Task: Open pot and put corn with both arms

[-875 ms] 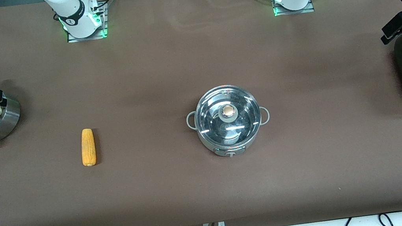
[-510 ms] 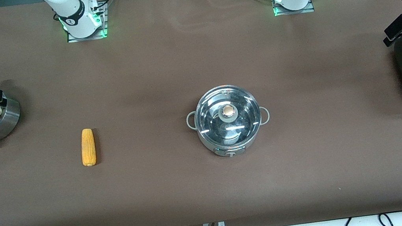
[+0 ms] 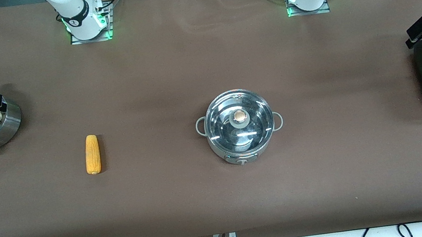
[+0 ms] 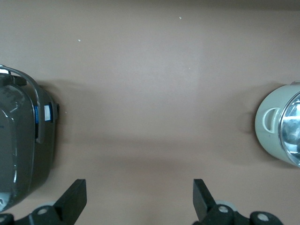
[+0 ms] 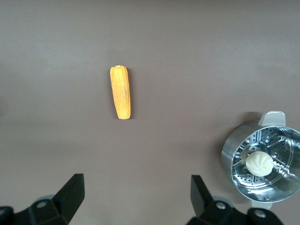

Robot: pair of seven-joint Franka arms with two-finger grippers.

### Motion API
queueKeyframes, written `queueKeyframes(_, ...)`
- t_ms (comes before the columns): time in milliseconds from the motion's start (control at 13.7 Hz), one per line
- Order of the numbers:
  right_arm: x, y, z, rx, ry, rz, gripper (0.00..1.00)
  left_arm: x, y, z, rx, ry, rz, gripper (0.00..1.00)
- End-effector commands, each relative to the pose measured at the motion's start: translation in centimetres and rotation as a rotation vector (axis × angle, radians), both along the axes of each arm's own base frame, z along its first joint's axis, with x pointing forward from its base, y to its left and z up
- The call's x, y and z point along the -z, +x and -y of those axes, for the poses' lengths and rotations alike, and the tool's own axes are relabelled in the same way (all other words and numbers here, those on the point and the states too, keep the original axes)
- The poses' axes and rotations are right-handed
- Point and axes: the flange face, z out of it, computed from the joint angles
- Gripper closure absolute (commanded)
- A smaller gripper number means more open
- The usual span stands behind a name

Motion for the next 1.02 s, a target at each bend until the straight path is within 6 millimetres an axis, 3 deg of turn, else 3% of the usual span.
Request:
queueKeyframes(0, -0.68, 0.28, -0.15, -0.001, 0.014, 0.005, 0.0, -0.01, -0.26, -0.38, 0.032, -0.021, -0.018, 0.0)
queueKeyframes(948, -0.64, 0.23, -0.14, 0.004, 0.013, 0.001, 0.0, 0.16, -0.48, -0.45, 0.028, -0.023, -0.038, 0.0)
